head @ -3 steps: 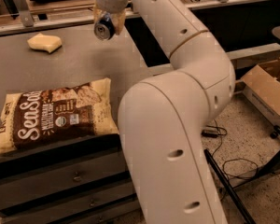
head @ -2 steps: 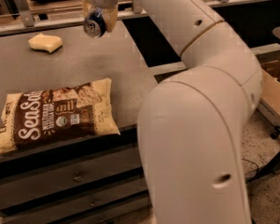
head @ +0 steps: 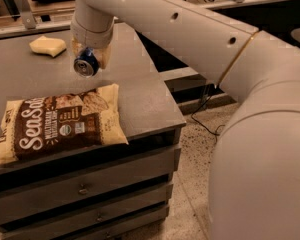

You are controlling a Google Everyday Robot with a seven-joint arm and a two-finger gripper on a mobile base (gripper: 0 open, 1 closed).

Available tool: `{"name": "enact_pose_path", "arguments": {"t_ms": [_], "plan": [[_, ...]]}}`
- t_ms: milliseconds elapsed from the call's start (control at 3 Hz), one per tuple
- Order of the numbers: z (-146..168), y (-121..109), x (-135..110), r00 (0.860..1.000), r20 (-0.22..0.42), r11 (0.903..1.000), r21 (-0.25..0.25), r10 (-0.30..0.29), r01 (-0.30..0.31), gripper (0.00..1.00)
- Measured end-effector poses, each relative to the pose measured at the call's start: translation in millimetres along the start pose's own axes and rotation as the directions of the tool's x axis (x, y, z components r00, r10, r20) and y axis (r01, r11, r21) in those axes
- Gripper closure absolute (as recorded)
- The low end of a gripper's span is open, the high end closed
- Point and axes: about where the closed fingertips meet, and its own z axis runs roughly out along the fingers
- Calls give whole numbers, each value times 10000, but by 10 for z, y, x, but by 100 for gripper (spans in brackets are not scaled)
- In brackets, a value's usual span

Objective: Move pepsi can near brown chip bag

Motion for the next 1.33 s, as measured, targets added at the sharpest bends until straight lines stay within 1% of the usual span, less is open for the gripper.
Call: {"name": "enact_pose_path", "arguments": {"t_ms": [333,667,1000,1333], "plan": [[10,2,-14,10000,-16,10000,12,26,-26,100],[88,13,-124,9996,-143,9997,108,226,-225,100],[216,-17,-327,10000,-59,10000,61,-38,38,100],[290,-32,-505,9991,246,9994,113,-340,337,78]]}}
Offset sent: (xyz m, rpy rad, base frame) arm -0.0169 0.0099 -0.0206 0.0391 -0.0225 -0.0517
